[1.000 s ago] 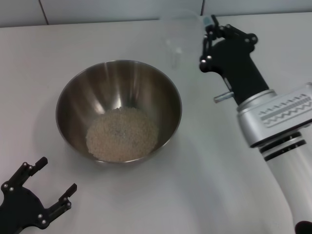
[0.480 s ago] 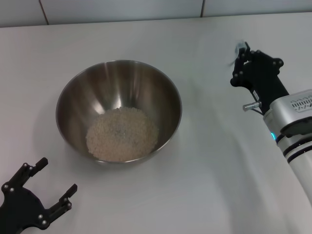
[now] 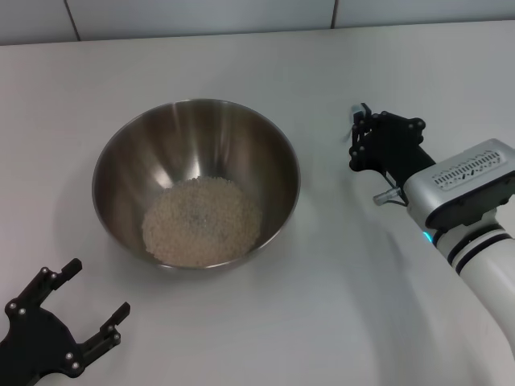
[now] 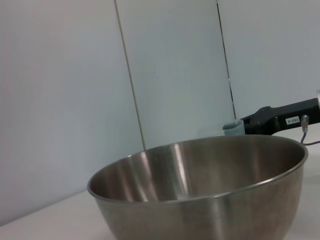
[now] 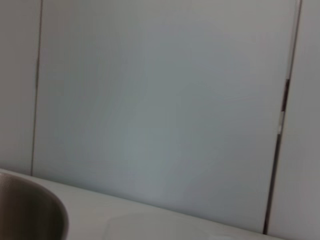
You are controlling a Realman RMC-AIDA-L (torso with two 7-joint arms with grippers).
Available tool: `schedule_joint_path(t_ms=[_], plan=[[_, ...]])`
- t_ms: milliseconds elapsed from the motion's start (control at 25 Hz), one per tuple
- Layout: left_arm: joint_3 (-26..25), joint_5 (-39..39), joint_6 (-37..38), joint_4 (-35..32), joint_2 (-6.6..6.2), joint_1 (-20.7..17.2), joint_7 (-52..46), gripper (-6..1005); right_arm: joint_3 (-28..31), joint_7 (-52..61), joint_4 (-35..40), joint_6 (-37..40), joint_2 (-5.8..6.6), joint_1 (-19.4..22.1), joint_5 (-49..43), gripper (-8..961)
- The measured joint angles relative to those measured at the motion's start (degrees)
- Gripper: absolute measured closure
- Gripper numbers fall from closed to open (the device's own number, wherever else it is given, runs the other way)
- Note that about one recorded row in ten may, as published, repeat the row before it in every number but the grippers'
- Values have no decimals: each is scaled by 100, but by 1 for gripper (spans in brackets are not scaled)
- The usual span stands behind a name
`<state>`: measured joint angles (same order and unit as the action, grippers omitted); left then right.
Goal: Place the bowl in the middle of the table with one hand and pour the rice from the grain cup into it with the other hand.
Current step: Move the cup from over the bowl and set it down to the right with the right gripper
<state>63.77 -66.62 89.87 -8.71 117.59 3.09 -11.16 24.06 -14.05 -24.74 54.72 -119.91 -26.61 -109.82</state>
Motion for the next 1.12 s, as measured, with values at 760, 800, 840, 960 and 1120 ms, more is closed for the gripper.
schedule_joint_path(t_ms=[760, 800, 840, 960, 1120], plan=[[4, 0, 4, -18, -1, 16, 0, 155, -95, 2, 0, -591, 3, -230, -14, 940], [4, 0, 4, -18, -5, 16, 0, 155, -126, 2, -34, -584, 2, -210, -14, 940], [4, 0, 4, -18, -5, 16, 0, 155, -126, 2, -34, -584, 2, -210, -14, 940], [4, 0, 4, -14, -8, 16, 0, 155, -222, 2, -100, -561, 7, -178, -21, 939], [4, 0, 4, -6, -12, 16, 0, 155, -238, 2, -123, -583, 18, -157, -29, 826]])
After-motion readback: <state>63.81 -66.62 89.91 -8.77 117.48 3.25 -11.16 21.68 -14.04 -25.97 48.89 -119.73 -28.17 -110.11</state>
